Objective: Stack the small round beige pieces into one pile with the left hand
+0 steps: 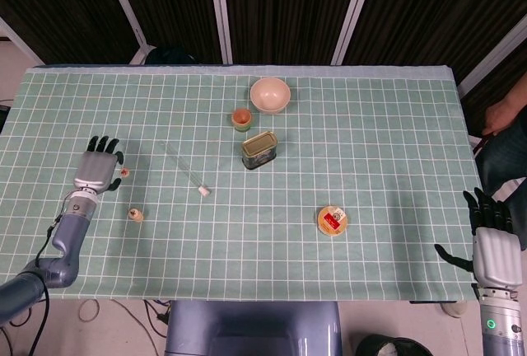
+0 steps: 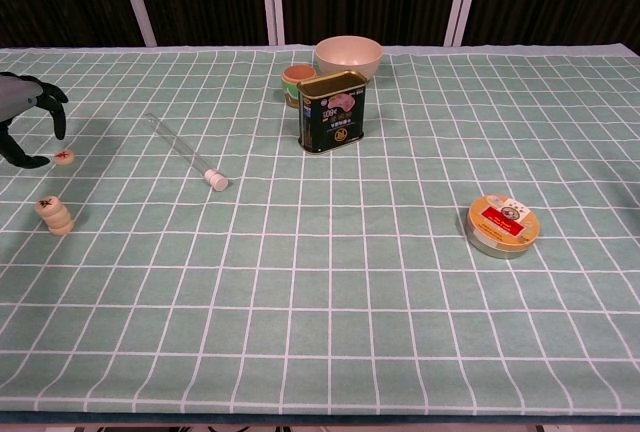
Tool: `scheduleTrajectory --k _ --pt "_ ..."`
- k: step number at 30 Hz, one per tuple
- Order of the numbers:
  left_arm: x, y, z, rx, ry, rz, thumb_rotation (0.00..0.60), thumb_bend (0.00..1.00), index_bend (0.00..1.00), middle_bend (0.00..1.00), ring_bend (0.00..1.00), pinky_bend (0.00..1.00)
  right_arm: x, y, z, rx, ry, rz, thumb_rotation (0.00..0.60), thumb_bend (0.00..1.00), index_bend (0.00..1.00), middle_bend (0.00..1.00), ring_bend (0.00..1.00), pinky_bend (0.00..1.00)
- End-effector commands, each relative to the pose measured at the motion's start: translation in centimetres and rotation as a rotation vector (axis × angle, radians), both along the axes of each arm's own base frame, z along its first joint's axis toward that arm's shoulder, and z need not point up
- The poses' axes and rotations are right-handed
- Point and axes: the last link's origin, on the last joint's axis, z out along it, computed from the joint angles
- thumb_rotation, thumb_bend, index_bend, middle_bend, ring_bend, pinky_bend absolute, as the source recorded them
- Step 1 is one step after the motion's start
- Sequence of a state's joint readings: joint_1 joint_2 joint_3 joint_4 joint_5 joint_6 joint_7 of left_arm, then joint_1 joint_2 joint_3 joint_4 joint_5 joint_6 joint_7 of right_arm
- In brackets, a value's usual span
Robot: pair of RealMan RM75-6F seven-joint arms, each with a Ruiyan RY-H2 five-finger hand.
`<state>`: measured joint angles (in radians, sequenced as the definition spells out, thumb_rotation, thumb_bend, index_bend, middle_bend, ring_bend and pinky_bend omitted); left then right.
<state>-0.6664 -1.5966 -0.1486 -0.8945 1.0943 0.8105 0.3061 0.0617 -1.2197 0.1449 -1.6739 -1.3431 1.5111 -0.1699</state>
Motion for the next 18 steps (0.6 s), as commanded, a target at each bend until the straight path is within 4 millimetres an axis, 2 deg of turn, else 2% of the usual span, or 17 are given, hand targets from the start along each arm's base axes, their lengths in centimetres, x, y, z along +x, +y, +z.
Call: scheduleTrajectory --k 1,18 --pt "0.2 0.1 -0.5 -0.006 0.01 -0.011 0.6 0.28 0.42 0.1 0.0 0.0 0.0 0.0 0.0 0.0 0.001 0.001 0.6 0.23 0.08 0.01 0.03 0.0" --pt "0.1 0.2 -1.6 -0.007 0.045 -0.011 0.6 0.31 0.45 0.12 0.0 0.0 0.0 0.0 0.1 -0.003 -0.002 -0.002 0.6 0.23 0.08 0.01 0.03 0.0"
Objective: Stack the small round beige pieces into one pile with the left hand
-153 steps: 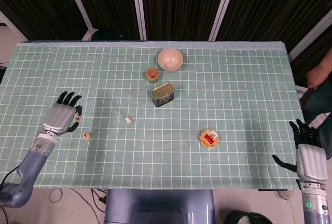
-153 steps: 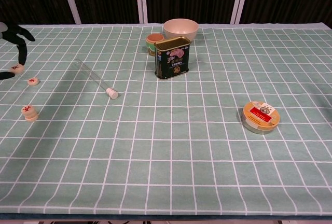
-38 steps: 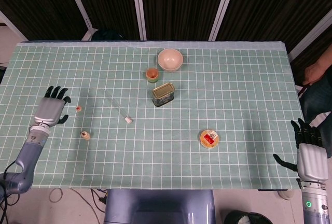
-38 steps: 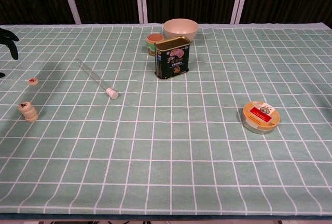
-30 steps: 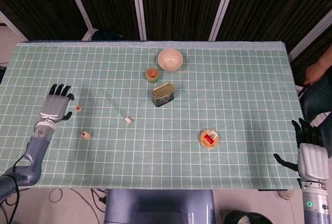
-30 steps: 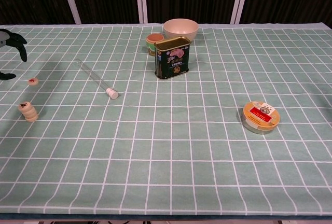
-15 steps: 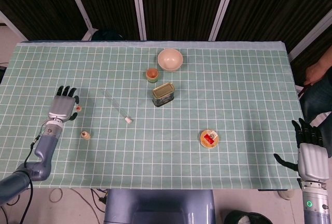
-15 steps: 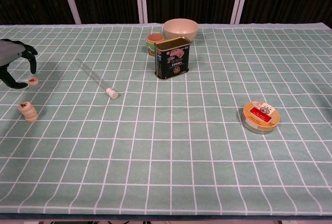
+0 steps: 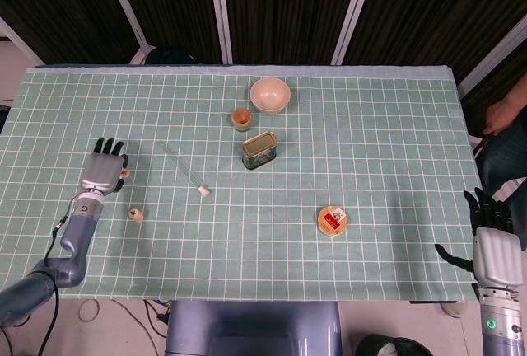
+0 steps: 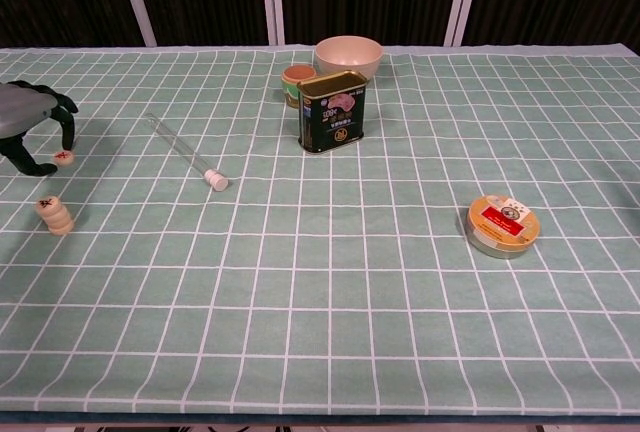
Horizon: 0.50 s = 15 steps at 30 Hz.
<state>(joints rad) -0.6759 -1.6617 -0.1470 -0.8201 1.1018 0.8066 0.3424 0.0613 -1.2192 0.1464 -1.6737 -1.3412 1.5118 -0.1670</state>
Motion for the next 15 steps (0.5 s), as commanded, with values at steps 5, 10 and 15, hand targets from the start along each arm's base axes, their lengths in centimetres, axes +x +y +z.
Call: scheduleTrajectory --k 5,10,15 --pt "-0.01 -0.04 -0.1 -0.003 0.005 -0.002 0.6 0.31 0.45 0.12 0.0 0.0 0.02 -0.01 0.01 -0.001 -0.001 0.001 0.6 0.23 0.08 0.01 0.03 0.0" --pt "0.09 -0.09 -0.15 -0.006 0.005 -0.007 0.6 0.31 0.46 0.12 0.0 0.0 0.0 0.0 0.0 0.0 -0.001 0.0 0.6 0.23 0.08 0.01 0.03 0.0" --pt "0.14 -0.14 -0.39 -0.013 0.006 -0.001 0.6 0.31 0.46 0.13 0.0 0.0 -0.03 -0.01 0.03 -0.001 -0.003 -0.002 0.6 0.23 0.08 0.01 0.03 0.0"
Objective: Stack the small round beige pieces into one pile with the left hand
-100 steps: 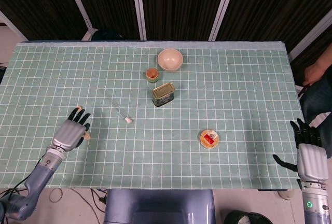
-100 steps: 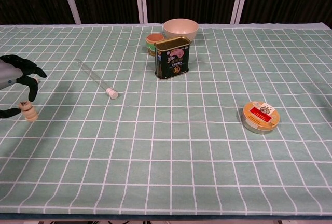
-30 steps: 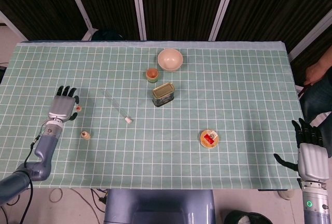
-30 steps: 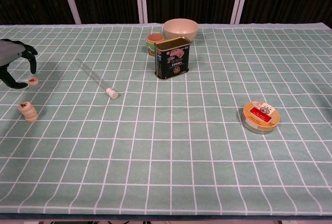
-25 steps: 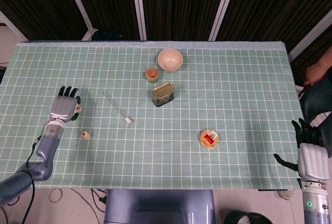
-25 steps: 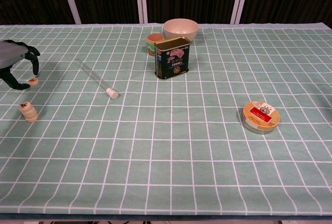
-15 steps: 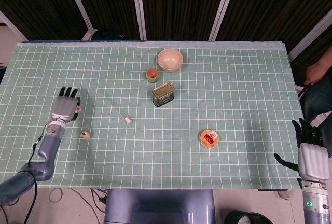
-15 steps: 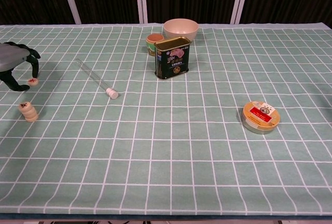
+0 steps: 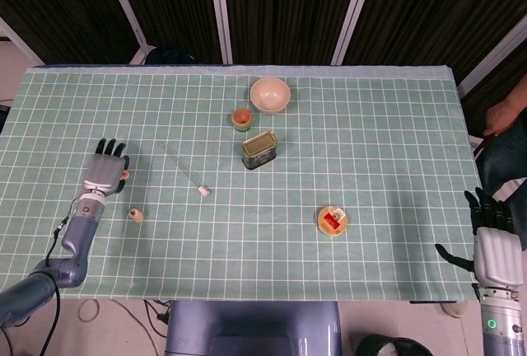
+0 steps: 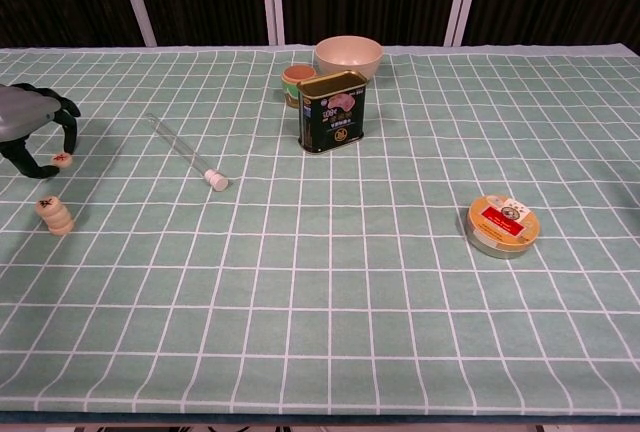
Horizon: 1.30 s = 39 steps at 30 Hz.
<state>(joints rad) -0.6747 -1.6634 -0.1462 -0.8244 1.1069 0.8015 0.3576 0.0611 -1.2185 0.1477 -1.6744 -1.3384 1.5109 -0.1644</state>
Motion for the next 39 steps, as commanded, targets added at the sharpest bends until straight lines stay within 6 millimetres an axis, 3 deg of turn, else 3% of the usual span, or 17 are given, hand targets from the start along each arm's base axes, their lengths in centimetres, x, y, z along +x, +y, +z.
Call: scheduleTrajectory --k 1,11,20,31,39 --pt "0.1 0.0 -0.2 -0.001 -0.006 0.004 0.6 0.31 0.46 0.13 0.0 0.0 0.0 0.0 0.0 0.0 0.0 0.0 0.6 0.23 0.08 0.01 0.03 0.0" --pt "0.6 -0.1 -0.2 -0.008 -0.008 -0.009 0.6 0.32 0.5 0.15 0.0 0.0 0.0 0.0 0.0 0.0 -0.002 -0.001 0.6 0.23 0.08 0.01 0.03 0.0" --pt "1.2 -1.0 0.9 -0.004 -0.058 -0.032 0.6 0.33 0.49 0.16 0.0 0.0 0.0 0.0 0.1 -0.002 -0.005 -0.001 0.6 0.23 0.08 0.01 0.03 0.0" --pt "2.7 -5.5 4.7 -0.033 -0.088 -0.121 0.6 0.33 0.47 0.15 0.0 0.0 0.0 0.0 0.1 -0.001 -0.005 -0.001 0.6 0.23 0.08 0.01 0.03 0.0" --pt "2.8 -8.6 6.0 -0.079 -0.101 -0.14 0.6 0.33 0.47 0.15 0.0 0.0 0.0 0.0 0.1 -0.002 -0.005 -0.002 0.6 0.23 0.08 0.01 0.03 0.0"
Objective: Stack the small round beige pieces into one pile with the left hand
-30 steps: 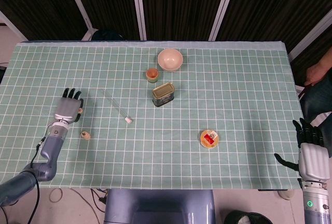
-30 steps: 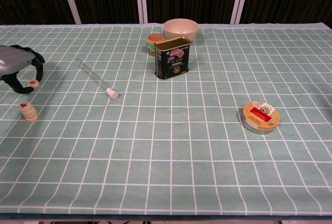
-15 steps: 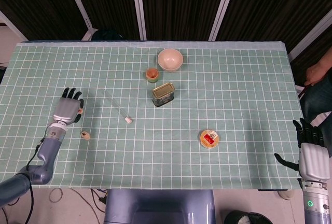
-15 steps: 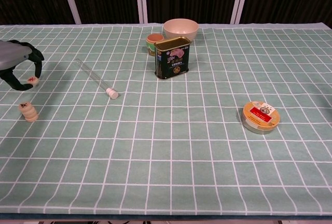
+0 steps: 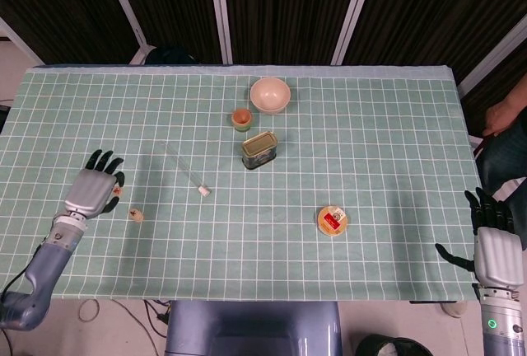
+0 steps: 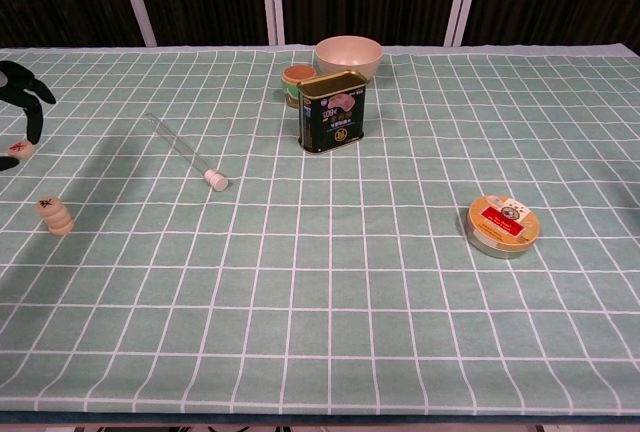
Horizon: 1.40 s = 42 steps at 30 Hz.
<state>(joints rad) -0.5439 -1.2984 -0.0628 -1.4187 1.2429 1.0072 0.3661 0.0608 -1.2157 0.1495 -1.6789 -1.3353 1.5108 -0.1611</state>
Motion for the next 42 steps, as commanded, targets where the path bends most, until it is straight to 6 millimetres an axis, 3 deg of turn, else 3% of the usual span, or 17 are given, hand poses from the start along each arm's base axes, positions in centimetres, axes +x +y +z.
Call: scheduleTrajectory --k 1,9,23,42 --pt "0.0 -1.4 0.2 -0.019 -0.003 -0.019 0.6 0.33 0.47 0.15 0.0 0.0 0.0 0.0 0.0 0.001 0.0 0.0 0.6 0.23 0.08 0.01 0.03 0.0" --pt "0.7 -2.8 -0.8 -0.077 0.018 -0.058 0.6 0.33 0.47 0.15 0.0 0.0 0.0 0.0 0.0 -0.002 0.0 0.0 0.6 0.23 0.08 0.01 0.03 0.0" --pt "1.9 -3.2 -3.4 -0.116 0.068 -0.113 0.6 0.33 0.46 0.15 0.0 0.0 0.0 -0.1 0.1 -0.004 -0.001 0.001 0.6 0.23 0.08 0.01 0.03 0.0" --pt "1.1 -3.3 -3.0 -0.104 0.097 -0.102 0.6 0.33 0.45 0.15 0.0 0.0 0.0 -0.1 0.1 -0.002 0.0 0.001 0.6 0.23 0.09 0.01 0.03 0.0"
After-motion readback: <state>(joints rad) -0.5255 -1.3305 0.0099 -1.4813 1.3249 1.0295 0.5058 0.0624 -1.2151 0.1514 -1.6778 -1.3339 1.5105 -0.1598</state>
